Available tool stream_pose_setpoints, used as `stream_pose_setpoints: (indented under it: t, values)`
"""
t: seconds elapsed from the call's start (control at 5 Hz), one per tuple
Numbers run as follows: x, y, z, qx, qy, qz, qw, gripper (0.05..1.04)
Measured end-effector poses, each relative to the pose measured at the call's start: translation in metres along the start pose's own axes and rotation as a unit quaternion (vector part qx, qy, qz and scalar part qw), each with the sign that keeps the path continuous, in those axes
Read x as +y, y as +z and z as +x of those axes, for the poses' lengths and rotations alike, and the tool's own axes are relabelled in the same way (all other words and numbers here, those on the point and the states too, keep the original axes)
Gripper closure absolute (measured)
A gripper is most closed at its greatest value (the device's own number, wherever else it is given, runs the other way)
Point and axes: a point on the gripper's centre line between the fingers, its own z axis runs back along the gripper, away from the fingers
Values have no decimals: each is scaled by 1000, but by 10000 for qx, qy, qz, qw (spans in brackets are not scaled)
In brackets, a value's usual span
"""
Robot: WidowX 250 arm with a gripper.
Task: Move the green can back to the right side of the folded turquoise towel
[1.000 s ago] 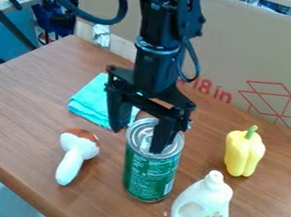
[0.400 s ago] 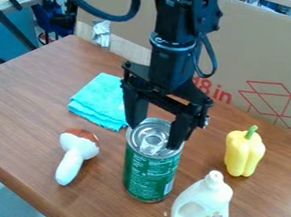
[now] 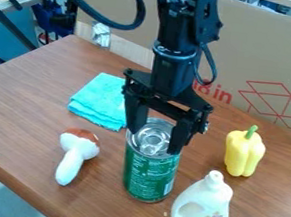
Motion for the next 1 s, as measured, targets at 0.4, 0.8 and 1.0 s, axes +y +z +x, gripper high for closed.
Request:
stream_pose_setpoints:
  t: [0.4, 0.8, 1.0]
  values:
    - [-2, -8, 1, 67, 85, 15, 9999, 81]
    - [-1, -11, 6, -78, 153, 29, 9998, 81]
    - [4, -12, 16, -194, 300, -12, 9994, 81]
